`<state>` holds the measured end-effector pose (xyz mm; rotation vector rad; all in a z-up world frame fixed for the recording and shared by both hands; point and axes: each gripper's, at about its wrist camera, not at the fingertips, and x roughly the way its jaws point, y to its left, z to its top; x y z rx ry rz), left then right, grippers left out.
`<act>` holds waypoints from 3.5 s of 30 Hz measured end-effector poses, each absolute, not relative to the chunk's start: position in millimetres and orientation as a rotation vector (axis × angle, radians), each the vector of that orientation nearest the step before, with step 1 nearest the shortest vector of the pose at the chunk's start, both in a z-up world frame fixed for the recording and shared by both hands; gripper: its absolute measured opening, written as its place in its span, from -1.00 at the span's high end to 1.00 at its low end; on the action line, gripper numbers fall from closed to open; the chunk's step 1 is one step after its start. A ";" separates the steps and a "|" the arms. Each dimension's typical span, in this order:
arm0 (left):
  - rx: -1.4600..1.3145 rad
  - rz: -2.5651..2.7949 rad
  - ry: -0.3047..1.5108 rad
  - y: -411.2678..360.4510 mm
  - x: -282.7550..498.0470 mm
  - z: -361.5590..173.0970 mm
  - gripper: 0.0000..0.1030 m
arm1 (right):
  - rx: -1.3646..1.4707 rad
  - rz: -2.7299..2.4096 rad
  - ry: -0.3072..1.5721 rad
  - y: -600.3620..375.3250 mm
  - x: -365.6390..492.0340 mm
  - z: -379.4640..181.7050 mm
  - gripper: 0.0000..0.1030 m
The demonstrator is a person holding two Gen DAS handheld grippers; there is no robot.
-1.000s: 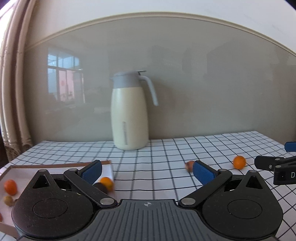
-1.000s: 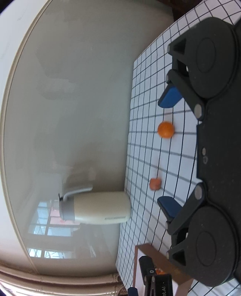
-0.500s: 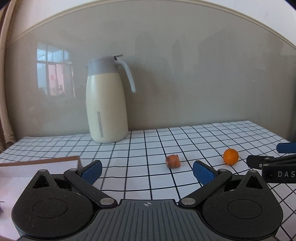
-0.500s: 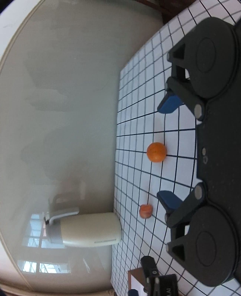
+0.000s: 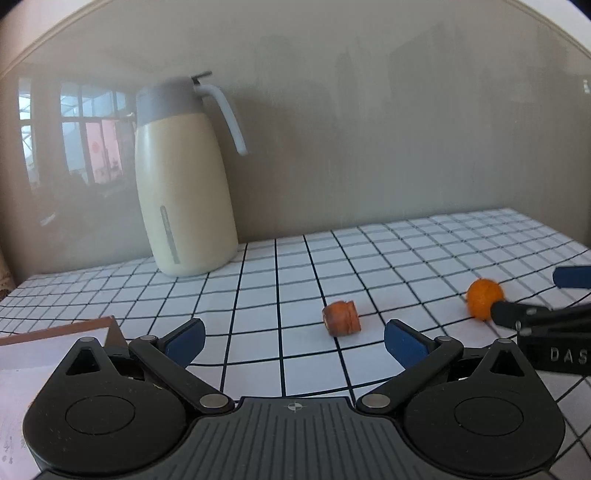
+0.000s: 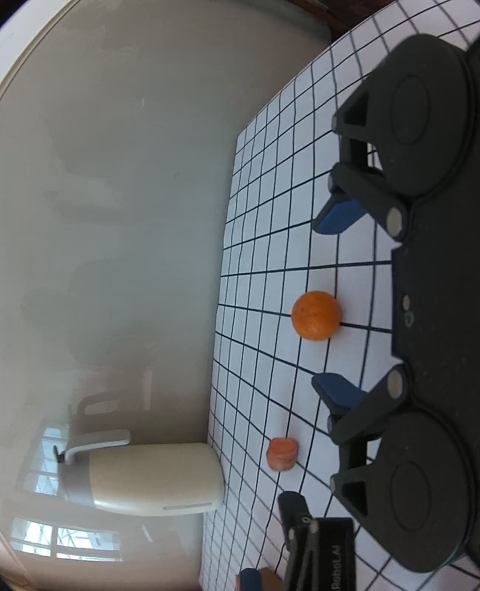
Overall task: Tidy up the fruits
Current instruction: 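Withdraw both tools from the box toward the loose fruits on the table, then grasp the cut orange piece with the left tool while the right tool grasps the small orange, then carry both held fruits back over the white box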
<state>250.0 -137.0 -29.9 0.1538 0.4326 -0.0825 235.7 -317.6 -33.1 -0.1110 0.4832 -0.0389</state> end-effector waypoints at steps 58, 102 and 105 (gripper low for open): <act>0.152 -0.176 0.521 -156.5 264.3 -32.2 0.40 | -0.022 -0.004 0.597 -320.0 259.8 -28.6 0.44; 0.144 0.085 0.300 3.8 85.7 24.7 0.40 | -0.124 0.311 0.457 -189.7 136.0 25.5 0.44; 0.138 0.116 0.294 17.4 79.9 25.6 0.40 | -0.129 0.339 0.451 -177.4 130.8 26.9 0.44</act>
